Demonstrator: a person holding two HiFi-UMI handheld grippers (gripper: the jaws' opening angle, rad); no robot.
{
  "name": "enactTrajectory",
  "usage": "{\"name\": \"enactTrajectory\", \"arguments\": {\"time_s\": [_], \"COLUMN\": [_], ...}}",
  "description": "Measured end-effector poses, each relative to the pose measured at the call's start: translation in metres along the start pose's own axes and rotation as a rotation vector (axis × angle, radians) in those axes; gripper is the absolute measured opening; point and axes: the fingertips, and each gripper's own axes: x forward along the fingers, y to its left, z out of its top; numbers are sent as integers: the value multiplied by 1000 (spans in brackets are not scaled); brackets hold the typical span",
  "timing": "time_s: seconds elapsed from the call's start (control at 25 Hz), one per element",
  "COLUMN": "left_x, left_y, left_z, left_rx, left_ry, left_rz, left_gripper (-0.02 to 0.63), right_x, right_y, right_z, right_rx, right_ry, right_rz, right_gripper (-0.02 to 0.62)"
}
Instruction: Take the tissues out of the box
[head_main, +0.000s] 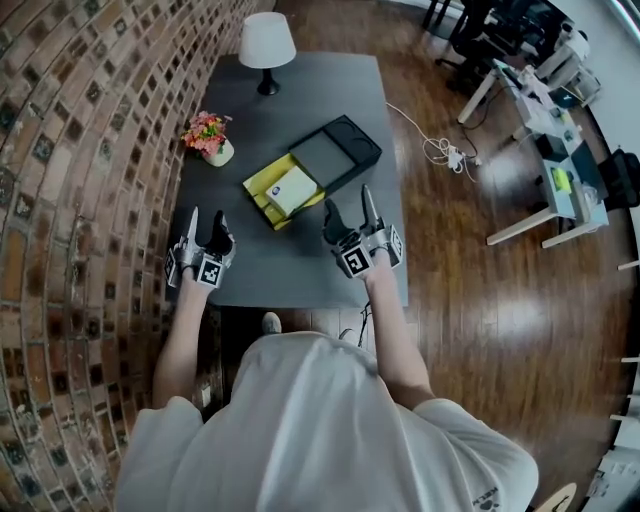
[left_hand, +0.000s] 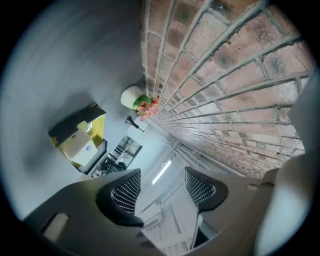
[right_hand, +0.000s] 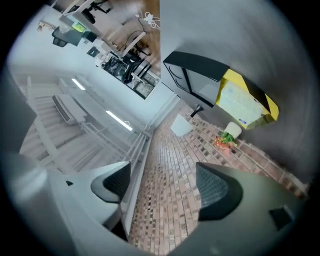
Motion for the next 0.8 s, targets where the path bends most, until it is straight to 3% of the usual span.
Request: {"name": "enactTrajectory", "arguments": {"time_s": [0.24,0.4,0.56,0.8], "left_x": [3,7,12,15], "left_y": [-6,-2,5,23], "left_z": [6,-1,-7,-14], "left_rx": [221,291,376,567], "left_ry": [79,151,233,397], "left_rz": [61,115,177,312], "left_gripper": [313,314,314,314], "right_x": [-1,-9,-27,-36], "right_y": [4,15,8,6], "right_z": [5,17,41,43], "right_rx": [-327,-422,-539,-701], "right_ry": [56,48,44,134], "right_rz": [-116,-118,-182,-255], "right_gripper": [407,407,407,407]}}
